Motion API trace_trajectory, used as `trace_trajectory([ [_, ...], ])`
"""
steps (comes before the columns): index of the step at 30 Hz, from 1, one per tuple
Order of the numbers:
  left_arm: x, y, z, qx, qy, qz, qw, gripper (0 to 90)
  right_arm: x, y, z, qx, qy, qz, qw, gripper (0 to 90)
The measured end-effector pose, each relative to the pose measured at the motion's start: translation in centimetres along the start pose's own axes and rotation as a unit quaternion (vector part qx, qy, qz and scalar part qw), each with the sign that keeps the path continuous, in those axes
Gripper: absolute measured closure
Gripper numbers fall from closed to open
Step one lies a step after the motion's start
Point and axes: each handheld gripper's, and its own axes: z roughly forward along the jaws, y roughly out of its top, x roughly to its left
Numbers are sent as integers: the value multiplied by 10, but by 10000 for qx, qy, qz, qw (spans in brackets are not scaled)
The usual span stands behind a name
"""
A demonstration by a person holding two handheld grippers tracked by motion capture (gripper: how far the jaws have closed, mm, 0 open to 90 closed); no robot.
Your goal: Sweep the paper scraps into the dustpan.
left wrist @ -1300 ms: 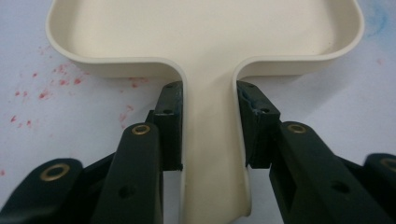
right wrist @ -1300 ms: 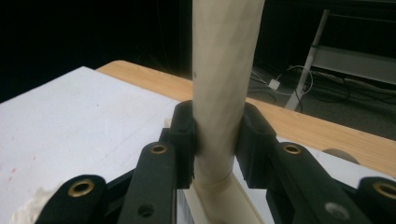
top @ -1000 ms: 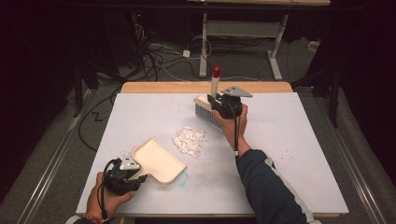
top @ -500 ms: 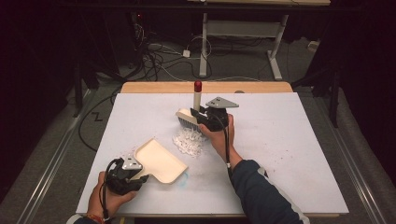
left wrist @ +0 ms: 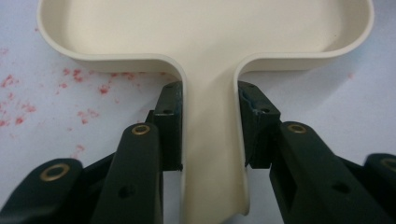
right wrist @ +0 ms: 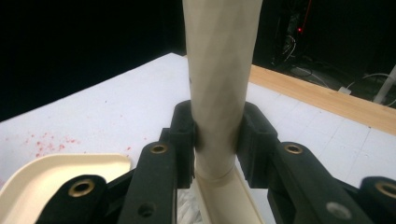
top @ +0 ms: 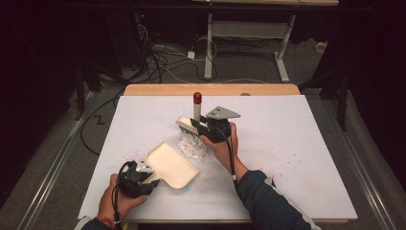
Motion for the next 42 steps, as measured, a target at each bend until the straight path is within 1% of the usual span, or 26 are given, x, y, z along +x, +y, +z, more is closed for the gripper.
trace_trajectory([
  [2,0,1,0,13,-2,4,10000,635,4,-1,-1,-13,64,8,10000,712],
  [3,1,2,1,39,-43,-27,10000,635,6,-1,-1,-5,83,-13,10000,712],
  [4,1,2,1,38,-36,-46,10000,635,9,-1,-1,4,76,-87,9999,712],
  [5,1,2,1,38,-36,-46,10000,635,9,-1,-1,4,76,-87,9999,712],
  [6,1,3,1,64,-37,-51,10000,635,14,-1,-2,15,76,-153,9999,712],
  [8,1,3,1,75,-41,-67,9999,635,21,-1,-3,-9,164,-196,9997,714],
  [9,1,3,2,68,-35,-77,9999,635,21,-1,-3,-9,164,-196,9997,714],
  [10,1,4,2,74,-35,-75,9999,635,29,-1,-3,-27,276,-222,9994,714],
  [11,1,4,2,63,-32,-87,9999,635,29,-1,-3,-27,276,-222,9994,714],
  [12,0,4,2,54,-25,-93,9999,635,33,-2,-3,-31,347,-271,9990,714],
  [13,0,5,2,58,-14,-73,10000,635,42,-3,-3,-21,360,-402,9985,714],
  [14,0,5,2,58,-14,-73,10000,635,42,-3,-3,-21,360,-402,9985,714],
  [15,0,5,3,49,-15,-69,10000,635,49,-3,-3,-27,404,-472,9981,714],
  [17,0,6,3,55,-8,-53,10000,635,54,-4,-3,-18,465,-564,9973,714],
  [20,0,5,3,46,-14,-59,10000,635,58,-4,-4,-60,554,-566,9968,714],
  [22,0,5,3,38,-16,-64,10000,635,64,-3,-4,-61,606,-650,9960,715],
  [24,0,5,3,37,-14,-70,10000,634,65,-3,-4,-84,626,-644,9959,715],
  [27,0,5,3,10,0,-84,10000,634,66,0,-4,-122,747,-600,9953,716],
  [30,0,4,3,9,3,-65,10000,635,67,2,-3,-134,767,-625,9950,716],
  [31,0,4,3,27,0,-48,10000,634,67,3,-3,-149,707,-659,9952,716],
  [32,0,4,3,23,6,-45,10000,634,67,3,-3,-149,707,-659,9952,716],
  [33,0,4,3,21,9,-50,10000,635,66,4,-3,-144,711,-659,9952,716],
  [35,0,3,3,18,11,-54,10000,635,61,7,-6,-205,685,-527,9960,717],
  [36,0,3,4,16,11,-56,10000,635,61,7,-6,-205,685,-527,9960,717],
  [38,0,2,4,31,0,-31,10000,635,54,14,-11,-316,655,-453,9963,716],
  [42,1,0,4,55,-18,-20,10000,635,47,21,-18,-402,615,-403,9965,716],
])
